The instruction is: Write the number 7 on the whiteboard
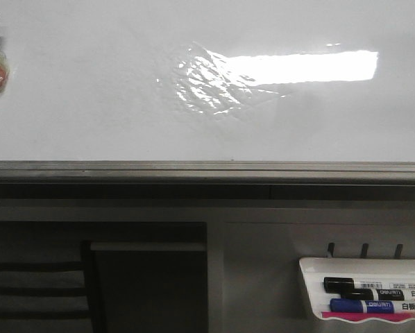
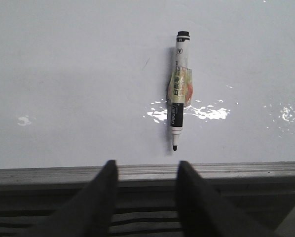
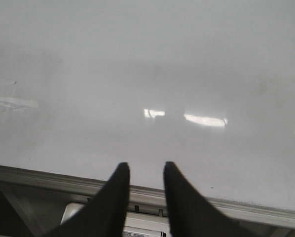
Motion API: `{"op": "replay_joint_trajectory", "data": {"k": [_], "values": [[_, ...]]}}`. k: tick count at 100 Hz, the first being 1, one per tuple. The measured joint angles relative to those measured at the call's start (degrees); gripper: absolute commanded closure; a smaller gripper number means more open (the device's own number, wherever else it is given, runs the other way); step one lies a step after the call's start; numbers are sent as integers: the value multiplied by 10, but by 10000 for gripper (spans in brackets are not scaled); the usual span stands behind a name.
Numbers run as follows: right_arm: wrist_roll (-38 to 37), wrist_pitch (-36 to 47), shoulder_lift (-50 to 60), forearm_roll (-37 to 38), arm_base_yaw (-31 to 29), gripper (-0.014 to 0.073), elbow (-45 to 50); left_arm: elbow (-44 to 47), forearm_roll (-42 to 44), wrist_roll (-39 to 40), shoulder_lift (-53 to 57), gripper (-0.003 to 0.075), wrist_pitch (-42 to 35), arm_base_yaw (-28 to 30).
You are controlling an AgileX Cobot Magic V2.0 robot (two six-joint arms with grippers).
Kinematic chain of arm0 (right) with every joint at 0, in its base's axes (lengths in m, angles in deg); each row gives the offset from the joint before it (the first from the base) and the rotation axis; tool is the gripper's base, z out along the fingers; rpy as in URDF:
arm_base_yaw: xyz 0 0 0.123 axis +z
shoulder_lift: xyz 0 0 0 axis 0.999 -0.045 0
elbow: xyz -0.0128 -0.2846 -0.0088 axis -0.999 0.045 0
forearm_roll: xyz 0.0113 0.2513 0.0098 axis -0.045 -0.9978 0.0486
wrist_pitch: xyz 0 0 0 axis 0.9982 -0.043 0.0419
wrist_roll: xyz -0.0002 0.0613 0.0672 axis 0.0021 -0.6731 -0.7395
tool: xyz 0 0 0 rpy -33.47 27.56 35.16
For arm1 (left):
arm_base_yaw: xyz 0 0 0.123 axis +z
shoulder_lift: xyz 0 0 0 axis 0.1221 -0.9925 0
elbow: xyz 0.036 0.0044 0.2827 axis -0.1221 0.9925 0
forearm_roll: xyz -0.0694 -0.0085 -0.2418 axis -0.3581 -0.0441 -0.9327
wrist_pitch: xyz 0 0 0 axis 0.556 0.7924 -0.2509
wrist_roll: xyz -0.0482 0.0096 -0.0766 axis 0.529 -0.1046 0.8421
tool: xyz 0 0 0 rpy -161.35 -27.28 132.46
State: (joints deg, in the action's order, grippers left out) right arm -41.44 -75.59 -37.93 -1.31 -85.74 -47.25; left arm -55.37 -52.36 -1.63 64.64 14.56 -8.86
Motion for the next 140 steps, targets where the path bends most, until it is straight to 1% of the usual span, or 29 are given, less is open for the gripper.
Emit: {"op": "replay_joint_trajectory", "data": {"k": [4,10,46,65,74,85,98,113,129,134,139,140], "values": [[0,1,0,0,0,170,0,0,1,0,0,117,0,0],[0,3,0,0,0,122,0,0,1,0,0,76,0,0],[0,4,0,0,0,118,0,-1,1,0,0,83,-2,0],[0,4,0,0,0,118,0,-1,-23,0,-3,83,-9,0],[0,4,0,0,0,118,0,-1,-23,-3,-16,83,-12,0],[0,4,0,0,0,118,0,-7,-26,-29,-48,83,-12,-2],[0,4,0,0,0,118,0,-19,-30,-58,-97,83,-13,-35],[0,4,0,0,0,118,0,-21,-30,-77,-164,83,-48,-72],[0,4,0,0,0,118,0,-21,-30,-81,-244,86,-122,-82],[0,4,0,0,0,118,0,-21,-30,-81,-268,106,-150,-82],[0,4,0,0,0,118,0,-21,-30,-81,-292,143,-182,-82],[0,4,0,0,0,118,0,-21,-30,-81,-298,160,-186,-82]]}}
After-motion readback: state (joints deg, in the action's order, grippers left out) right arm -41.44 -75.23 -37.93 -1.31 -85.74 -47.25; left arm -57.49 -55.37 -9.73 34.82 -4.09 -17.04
